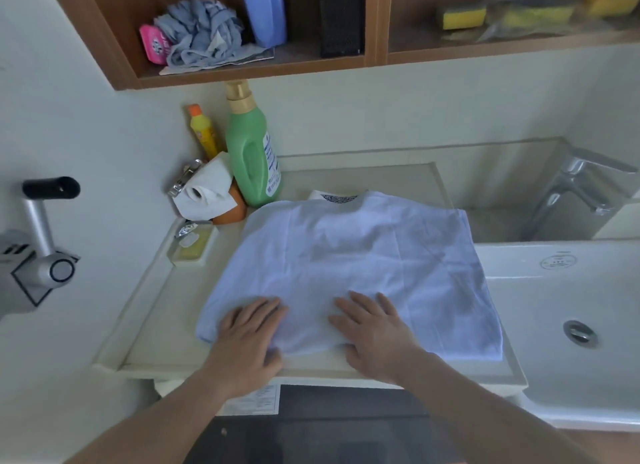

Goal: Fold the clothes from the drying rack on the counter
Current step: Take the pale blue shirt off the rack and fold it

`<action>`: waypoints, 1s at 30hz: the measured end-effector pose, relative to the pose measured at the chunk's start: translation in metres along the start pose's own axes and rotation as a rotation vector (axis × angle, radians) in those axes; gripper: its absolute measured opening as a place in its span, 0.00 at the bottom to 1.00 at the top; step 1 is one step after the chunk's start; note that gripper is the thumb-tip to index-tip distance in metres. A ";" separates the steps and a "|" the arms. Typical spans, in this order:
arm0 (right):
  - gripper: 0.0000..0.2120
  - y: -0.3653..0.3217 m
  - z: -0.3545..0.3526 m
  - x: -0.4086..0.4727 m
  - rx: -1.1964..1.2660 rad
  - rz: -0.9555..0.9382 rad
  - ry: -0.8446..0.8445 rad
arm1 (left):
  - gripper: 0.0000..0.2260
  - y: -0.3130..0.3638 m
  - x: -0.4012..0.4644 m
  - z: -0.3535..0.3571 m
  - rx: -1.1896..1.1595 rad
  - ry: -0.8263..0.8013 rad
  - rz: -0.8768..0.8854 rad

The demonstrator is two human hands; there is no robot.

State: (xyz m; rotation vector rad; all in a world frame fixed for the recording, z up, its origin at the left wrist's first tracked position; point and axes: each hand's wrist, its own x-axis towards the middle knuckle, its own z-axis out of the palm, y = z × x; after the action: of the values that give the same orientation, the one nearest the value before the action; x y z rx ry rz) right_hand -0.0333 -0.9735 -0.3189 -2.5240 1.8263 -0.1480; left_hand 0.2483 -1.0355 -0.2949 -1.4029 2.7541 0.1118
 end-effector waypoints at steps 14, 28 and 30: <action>0.13 -0.022 -0.017 0.029 -0.108 0.103 0.040 | 0.26 -0.060 -0.018 -0.014 -0.433 0.211 -0.416; 0.19 -0.023 -0.026 0.026 -0.113 0.152 0.046 | 0.16 -0.085 -0.007 -0.022 -0.350 0.422 -0.403; 0.18 -0.022 -0.024 0.025 -0.121 0.161 0.031 | 0.12 -0.085 -0.013 -0.017 -0.331 0.356 -0.395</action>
State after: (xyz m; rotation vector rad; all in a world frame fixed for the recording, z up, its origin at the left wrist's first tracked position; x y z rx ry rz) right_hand -0.0070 -0.9898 -0.2916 -2.4485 2.1010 -0.0750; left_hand 0.3248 -1.0767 -0.2802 -2.2223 2.7378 0.3439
